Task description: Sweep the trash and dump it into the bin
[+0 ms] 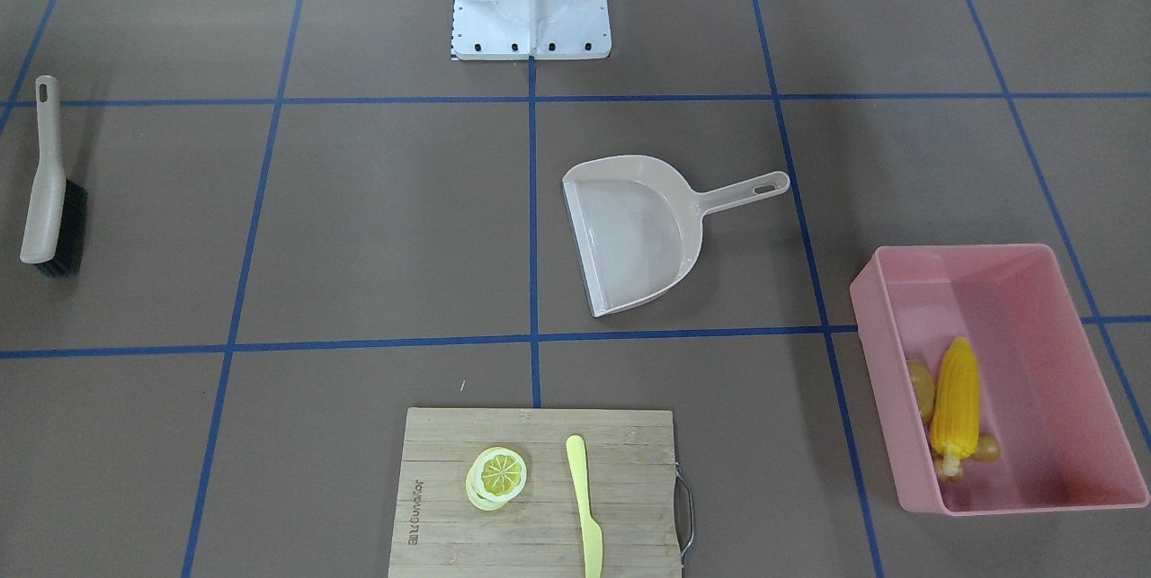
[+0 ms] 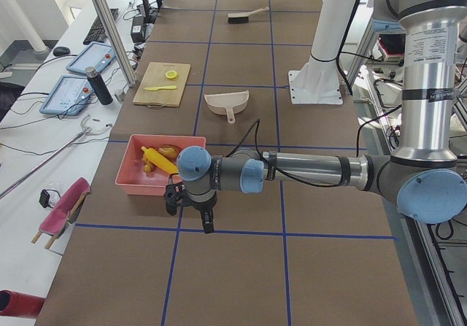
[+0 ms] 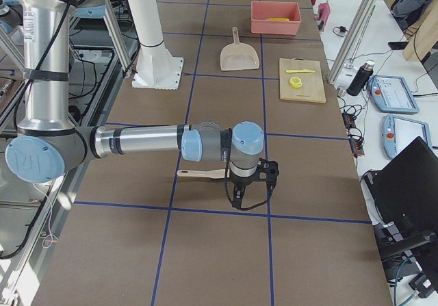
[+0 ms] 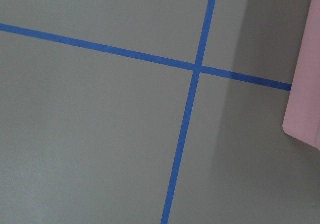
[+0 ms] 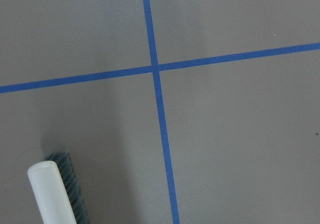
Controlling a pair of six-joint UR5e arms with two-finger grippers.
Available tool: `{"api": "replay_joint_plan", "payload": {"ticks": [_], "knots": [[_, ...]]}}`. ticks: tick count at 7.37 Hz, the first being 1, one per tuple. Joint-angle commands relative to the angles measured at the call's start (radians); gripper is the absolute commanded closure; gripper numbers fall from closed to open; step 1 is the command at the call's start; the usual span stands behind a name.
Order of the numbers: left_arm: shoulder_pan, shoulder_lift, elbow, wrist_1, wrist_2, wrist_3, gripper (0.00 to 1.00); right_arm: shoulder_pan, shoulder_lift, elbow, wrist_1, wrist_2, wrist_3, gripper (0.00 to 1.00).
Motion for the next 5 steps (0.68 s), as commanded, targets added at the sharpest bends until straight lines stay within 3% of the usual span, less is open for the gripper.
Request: {"api": "replay_joint_plan", "payload": {"ticks": [1, 5], "knots": [[0.000, 0.002, -0.001, 0.000, 0.000, -0.001, 0.02, 0.000, 0.000, -0.001, -0.001, -0.002, 0.000, 0.00], [0.000, 0.002, -0.001, 0.000, 0.000, -0.001, 0.02, 0.000, -0.014, -0.001, 0.001, 0.006, 0.000, 0.00]]}}
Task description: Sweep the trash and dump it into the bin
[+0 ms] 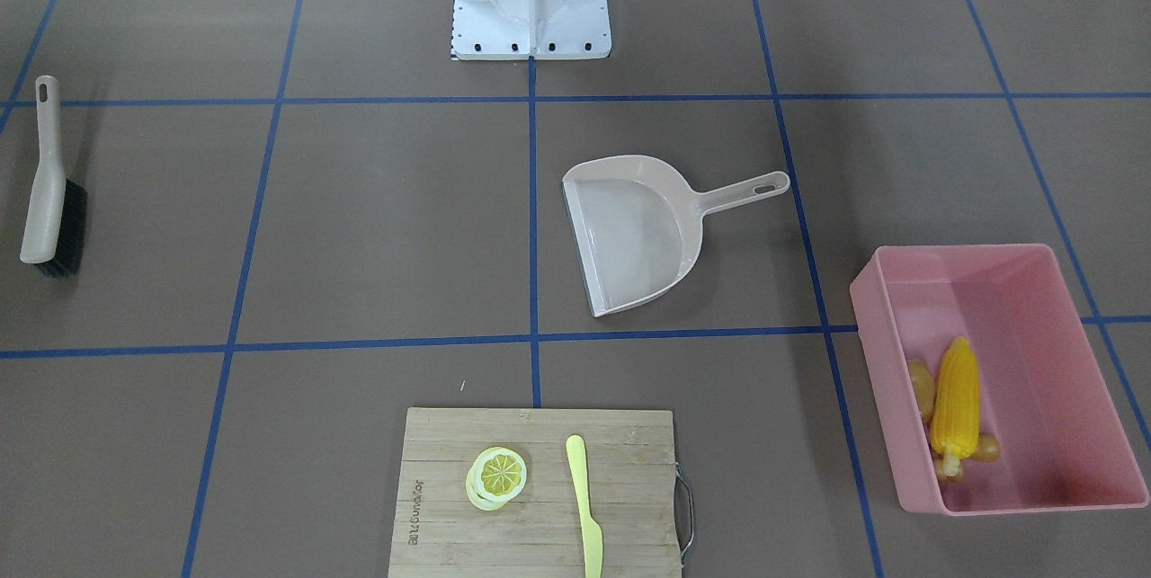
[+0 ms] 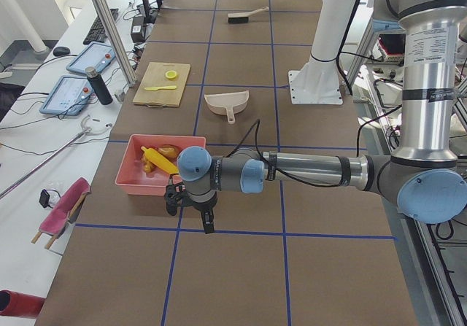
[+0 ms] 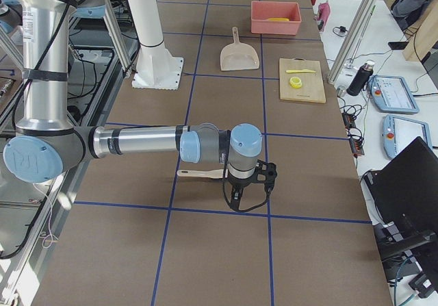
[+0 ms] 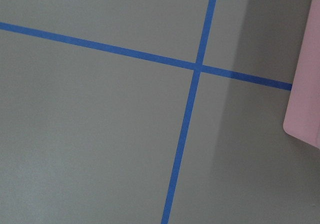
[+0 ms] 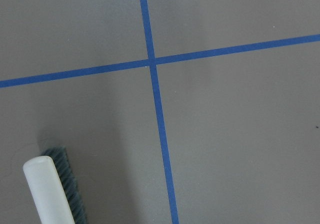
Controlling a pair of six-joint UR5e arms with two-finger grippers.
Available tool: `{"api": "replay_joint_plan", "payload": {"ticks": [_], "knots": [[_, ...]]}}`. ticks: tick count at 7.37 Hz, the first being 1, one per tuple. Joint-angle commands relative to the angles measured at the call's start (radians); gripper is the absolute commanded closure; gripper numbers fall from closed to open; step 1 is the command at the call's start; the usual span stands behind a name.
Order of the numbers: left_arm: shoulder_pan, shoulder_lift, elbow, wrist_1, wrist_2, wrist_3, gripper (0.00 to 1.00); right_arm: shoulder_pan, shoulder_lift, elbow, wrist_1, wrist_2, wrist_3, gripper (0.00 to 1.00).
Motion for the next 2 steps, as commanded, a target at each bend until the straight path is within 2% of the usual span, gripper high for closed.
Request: {"api": "replay_joint_plan", "payload": {"ticks": [1, 2], "knots": [[-0.001, 0.000, -0.002, 0.000, 0.000, 0.002, 0.02, 0.000, -0.001, 0.001, -0.001, 0.001, 0.000, 0.00], [-0.001, 0.003, -0.002, 0.000, 0.000, 0.000, 0.02, 0.000, -0.001, 0.001, -0.001, 0.002, 0.000, 0.00]]}}
